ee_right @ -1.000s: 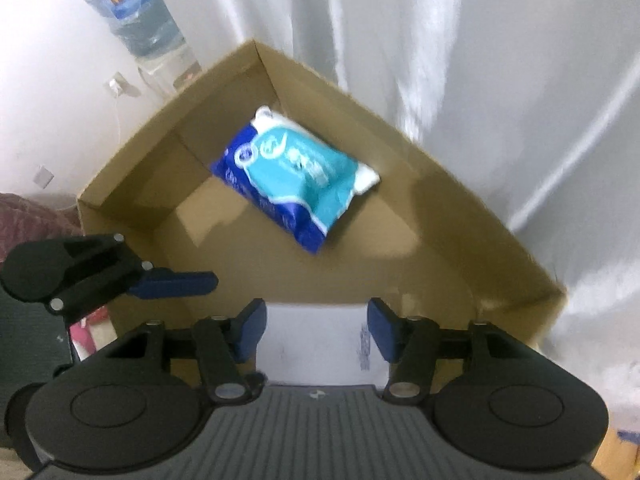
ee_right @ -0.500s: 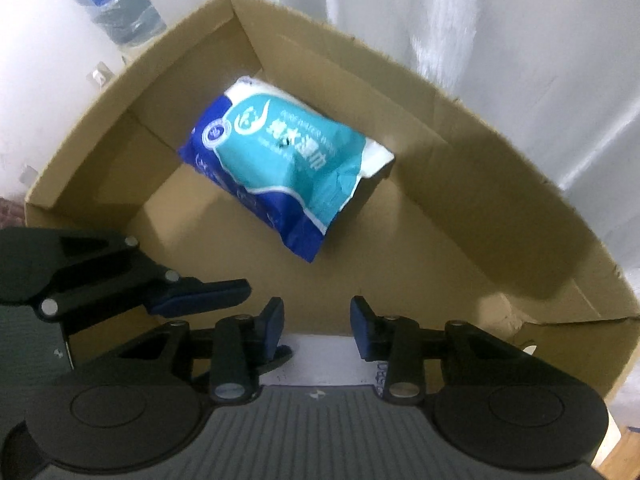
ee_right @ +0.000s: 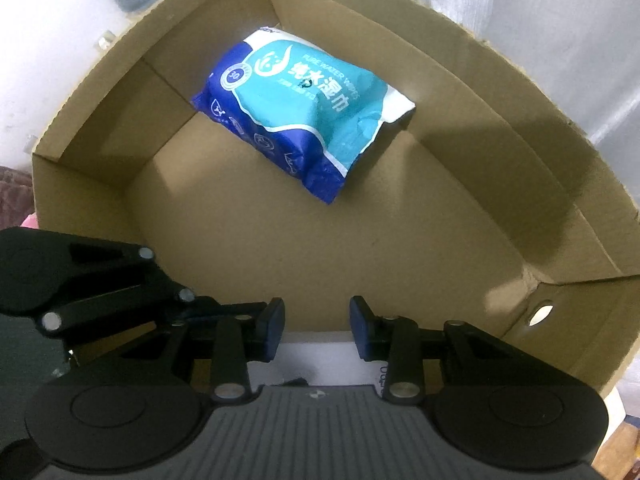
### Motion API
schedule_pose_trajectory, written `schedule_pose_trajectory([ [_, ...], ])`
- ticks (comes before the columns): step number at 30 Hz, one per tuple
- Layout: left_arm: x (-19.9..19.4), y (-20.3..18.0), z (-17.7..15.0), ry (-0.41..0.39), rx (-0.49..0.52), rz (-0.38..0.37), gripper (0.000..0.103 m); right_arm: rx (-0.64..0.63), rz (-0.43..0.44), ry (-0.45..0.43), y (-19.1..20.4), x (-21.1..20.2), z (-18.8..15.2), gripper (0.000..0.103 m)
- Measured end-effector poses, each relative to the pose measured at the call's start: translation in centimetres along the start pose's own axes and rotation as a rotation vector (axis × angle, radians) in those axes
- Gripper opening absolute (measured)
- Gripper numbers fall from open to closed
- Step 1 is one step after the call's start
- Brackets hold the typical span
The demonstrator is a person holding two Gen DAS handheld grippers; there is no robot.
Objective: Organize objects
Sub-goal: 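Open both grippers and release the white box inside the cardboard box, then withdraw both grippers and move them toward the purple air freshener jar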
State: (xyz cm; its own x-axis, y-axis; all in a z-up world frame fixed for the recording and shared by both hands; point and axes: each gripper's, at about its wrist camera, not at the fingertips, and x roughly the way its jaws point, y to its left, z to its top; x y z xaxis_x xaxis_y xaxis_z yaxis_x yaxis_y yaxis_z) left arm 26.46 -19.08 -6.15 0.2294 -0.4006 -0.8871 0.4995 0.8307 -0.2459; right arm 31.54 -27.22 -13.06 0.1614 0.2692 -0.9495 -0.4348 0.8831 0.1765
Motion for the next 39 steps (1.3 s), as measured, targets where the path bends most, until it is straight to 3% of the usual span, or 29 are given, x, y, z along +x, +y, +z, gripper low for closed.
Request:
schedule_pose_trajectory([
  [2, -1.5, -0.3, -0.5, -0.053, 0.0, 0.018, 0.038, 0.009, 0.006, -0.042, 0.1, -1.0, -0.1, 0.039],
  [6, -5.1, -1.0, -2.2, -0.17, -0.018, 0.039, 0.043, 0.046, 0.038, -0.219, 0.7, -5.1, -1.7, 0.039],
  [11, -10.2, -2.3, -5.6, -0.339, -0.012, 0.116, 0.062, 0.091, 0.069, -0.455, 2.1, -10.5, -6.4, 0.044],
  [15, -13.2, -3.0, -8.6, -0.445, 0.022, 0.201, 0.08, 0.147, 0.094, -0.617, 3.6, -13.4, -10.4, 0.068],
  [18, -14.6, -2.8, -10.5, -0.476, 0.028, 0.247, 0.093, 0.2, 0.093, -0.7, 4.6, -14.1, -13.4, 0.074],
  [20, -14.9, -2.6, -11.6, -0.484, 0.025, 0.259, 0.099, 0.247, 0.082, -0.726, 5.3, -13.6, -14.9, 0.081],
  [24, -15.2, -2.0, -13.6, -0.479, 0.0, 0.267, 0.102, 0.308, 0.075, -0.744, 6.7, -12.4, -16.9, 0.094],
  [28, -14.7, -0.3, -15.6, -0.446, -0.059, 0.215, 0.102, 0.299, 0.007, -0.746, 8.7, -11.5, -18.0, 0.101],
  [31, -14.5, 0.9, -17.1, -0.432, -0.103, 0.165, 0.102, 0.28, -0.046, -0.753, 10.0, -10.6, -18.5, 0.103],
  [39, -15.6, 2.6, -20.1, -0.427, -0.151, 0.186, 0.103, 0.228, -0.097, -0.723, 12.5, -9.5, -18.7, 0.103],
])
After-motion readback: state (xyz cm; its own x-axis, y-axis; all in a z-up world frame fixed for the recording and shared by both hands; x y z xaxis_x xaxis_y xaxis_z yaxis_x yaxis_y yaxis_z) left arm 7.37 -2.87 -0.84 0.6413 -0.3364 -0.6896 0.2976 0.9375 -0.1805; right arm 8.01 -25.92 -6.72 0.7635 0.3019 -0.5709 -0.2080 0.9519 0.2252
